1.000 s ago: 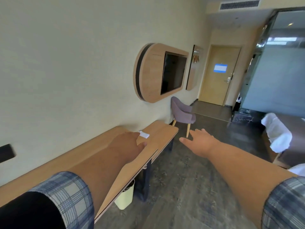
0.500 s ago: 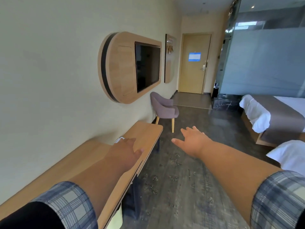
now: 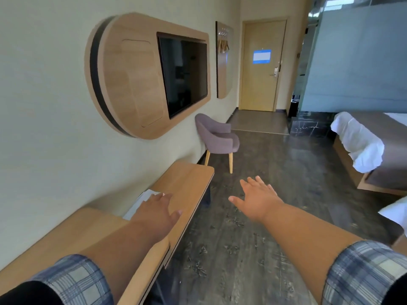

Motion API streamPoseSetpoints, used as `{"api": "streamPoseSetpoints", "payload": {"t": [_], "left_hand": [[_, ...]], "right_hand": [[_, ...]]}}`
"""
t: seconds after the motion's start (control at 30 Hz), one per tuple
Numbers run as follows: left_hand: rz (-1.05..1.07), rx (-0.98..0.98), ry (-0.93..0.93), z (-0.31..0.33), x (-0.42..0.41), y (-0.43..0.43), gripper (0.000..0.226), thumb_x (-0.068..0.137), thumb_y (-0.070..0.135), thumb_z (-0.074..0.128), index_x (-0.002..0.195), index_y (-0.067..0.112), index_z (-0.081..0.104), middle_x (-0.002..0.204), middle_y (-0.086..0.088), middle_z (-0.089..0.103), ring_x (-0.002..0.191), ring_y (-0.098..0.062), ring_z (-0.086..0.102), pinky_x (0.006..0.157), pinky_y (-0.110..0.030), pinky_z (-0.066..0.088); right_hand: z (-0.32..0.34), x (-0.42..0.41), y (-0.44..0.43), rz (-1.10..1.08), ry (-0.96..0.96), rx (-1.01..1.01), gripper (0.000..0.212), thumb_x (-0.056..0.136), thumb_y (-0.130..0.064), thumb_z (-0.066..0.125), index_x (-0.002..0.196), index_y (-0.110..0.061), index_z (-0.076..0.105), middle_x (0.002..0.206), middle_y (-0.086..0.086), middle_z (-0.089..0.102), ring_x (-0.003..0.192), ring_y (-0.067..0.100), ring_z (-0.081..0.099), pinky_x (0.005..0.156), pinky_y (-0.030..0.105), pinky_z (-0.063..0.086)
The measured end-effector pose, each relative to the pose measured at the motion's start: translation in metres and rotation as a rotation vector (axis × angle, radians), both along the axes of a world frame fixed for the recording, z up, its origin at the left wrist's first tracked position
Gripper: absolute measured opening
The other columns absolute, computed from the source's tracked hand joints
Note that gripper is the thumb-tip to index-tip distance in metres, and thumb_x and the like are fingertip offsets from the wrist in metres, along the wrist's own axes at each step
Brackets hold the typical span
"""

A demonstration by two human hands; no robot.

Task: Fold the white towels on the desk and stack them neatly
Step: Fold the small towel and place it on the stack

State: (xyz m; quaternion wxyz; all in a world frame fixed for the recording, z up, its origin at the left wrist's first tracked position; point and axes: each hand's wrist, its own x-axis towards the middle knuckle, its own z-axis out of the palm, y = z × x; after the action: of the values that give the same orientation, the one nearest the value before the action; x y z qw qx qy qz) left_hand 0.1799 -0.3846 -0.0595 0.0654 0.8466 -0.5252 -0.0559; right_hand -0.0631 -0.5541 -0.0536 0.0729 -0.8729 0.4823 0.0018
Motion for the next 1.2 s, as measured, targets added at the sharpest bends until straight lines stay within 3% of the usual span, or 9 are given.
{"api": "streamPoseSetpoints", "payload": {"t": [0.37, 0.67, 0.9, 1.2], "left_hand": [[0.401, 0.143, 0.081, -0.087, 0.016, -0.1, 0.072, 0.096, 0.064, 0.037, 0.154, 0.024, 0.024, 0.16, -0.005, 0.028, 0.146, -0.025, 0.024, 0.116, -0.039, 0.023], [0.578, 0.25, 0.164, -0.161, 0.097, -0.118, 0.073, 0.095, 0.064, 0.038, 0.155, 0.026, 0.02, 0.162, -0.006, 0.022, 0.15, -0.026, 0.016, 0.12, -0.041, 0.014], [0.528, 0.294, 0.184, -0.209, 0.208, -0.19, 0.073, 0.096, 0.061, 0.041, 0.155, 0.021, 0.021, 0.16, -0.01, 0.025, 0.148, -0.03, 0.02, 0.119, -0.043, 0.018], [0.614, 0.449, 0.293, -0.347, 0.293, -0.247, 0.073, 0.097, 0.058, 0.04, 0.155, 0.021, 0.016, 0.161, -0.01, 0.022, 0.147, -0.03, 0.02, 0.116, -0.045, 0.021]], "right_hand": [[-0.061, 0.091, -0.204, 0.371, 0.099, 0.035, 0.084, 0.095, -0.069, 0.034, 0.159, -0.019, 0.012, 0.166, 0.004, 0.01, 0.153, 0.026, 0.002, 0.121, 0.051, 0.015], [-0.137, 0.259, -0.223, 0.851, 0.271, 0.057, 0.081, 0.097, -0.062, 0.035, 0.159, -0.019, 0.006, 0.167, 0.007, 0.003, 0.153, 0.028, -0.007, 0.122, 0.05, 0.007], [-0.2, 0.386, -0.275, 0.96, 0.355, 0.098, 0.078, 0.098, -0.056, 0.039, 0.159, -0.02, 0.008, 0.167, 0.007, 0.005, 0.153, 0.027, -0.007, 0.122, 0.05, 0.005], [-0.342, 0.517, -0.307, 1.137, 0.477, 0.142, 0.078, 0.097, -0.056, 0.044, 0.157, -0.018, 0.012, 0.165, 0.008, 0.013, 0.153, 0.028, 0.004, 0.122, 0.05, 0.013]]}}
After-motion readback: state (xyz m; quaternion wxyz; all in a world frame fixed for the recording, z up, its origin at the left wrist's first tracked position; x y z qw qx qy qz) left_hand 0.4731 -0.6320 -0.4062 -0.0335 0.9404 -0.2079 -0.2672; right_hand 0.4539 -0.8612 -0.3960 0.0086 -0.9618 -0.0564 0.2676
